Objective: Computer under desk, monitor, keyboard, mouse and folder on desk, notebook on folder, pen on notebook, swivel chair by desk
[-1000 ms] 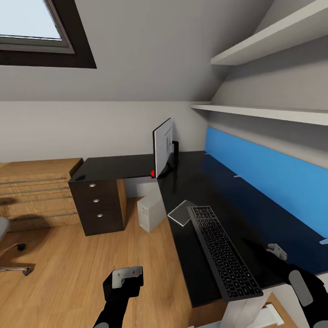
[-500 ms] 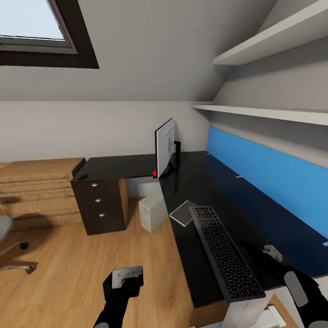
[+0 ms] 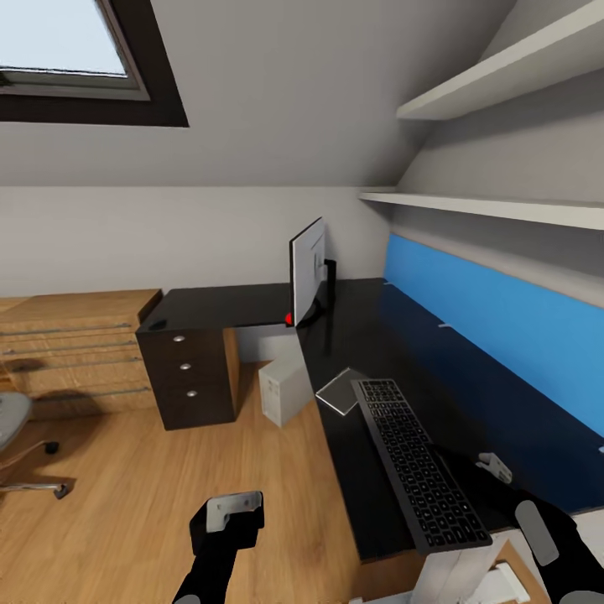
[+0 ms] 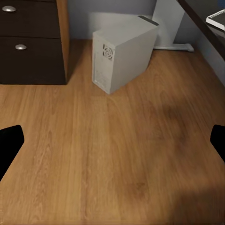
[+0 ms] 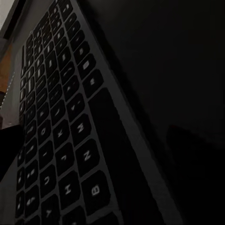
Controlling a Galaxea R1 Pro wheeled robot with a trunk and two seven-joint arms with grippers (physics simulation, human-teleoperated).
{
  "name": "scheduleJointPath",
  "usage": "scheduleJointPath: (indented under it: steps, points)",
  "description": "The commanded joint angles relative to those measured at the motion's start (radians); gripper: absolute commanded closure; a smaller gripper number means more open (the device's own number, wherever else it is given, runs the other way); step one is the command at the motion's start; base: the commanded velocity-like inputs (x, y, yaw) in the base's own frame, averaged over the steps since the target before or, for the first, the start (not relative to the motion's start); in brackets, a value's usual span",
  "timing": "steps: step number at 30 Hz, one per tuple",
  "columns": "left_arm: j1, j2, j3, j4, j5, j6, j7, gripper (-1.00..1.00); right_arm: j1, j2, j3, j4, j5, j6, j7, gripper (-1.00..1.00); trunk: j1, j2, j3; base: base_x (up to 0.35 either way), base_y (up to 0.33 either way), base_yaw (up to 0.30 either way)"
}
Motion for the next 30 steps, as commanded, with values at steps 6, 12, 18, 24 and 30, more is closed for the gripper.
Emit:
scheduleJointPath:
  steps: [6, 12, 18, 24, 30]
  points:
    - [-0.001, -0.001, -0.002, -0.001, 0.006, 0.004, 0.006, -1.00, 0.000, 0.001, -0.003, 0.000, 0.001, 0.009, 0.002, -1.00, 0.000, -0.001, -0.001, -0.107, 0.034, 0.001]
    - [-0.001, -0.001, -0.002, -0.001, 0.006, 0.004, 0.006, -1.00, 0.000, 0.001, -0.003, 0.000, 0.001, 0.009, 0.002, -1.00, 0.000, -0.001, -0.001, -0.048, 0.019, 0.000]
    - [0.000, -0.001, -0.002, -0.001, 0.006, 0.004, 0.006, -1.00, 0.000, 0.001, -0.004, 0.000, 0.001, 0.009, 0.002, -1.00, 0.000, -0.001, -0.001, -0.066, 0.034, 0.000]
    - [-0.001, -0.001, -0.002, 0.000, 0.006, 0.004, 0.006, -1.00, 0.000, 0.001, -0.003, 0.000, 0.001, 0.009, 0.002, -1.00, 0.000, -0.001, -0.001, -0.098, 0.084, 0.000]
    - [-0.001, -0.002, -0.003, 0.000, 0.006, 0.005, 0.006, -1.00, 0.000, 0.001, -0.003, 0.000, 0.001, 0.009, 0.003, -1.00, 0.000, -0.001, -0.001, -0.106, 0.096, 0.000]
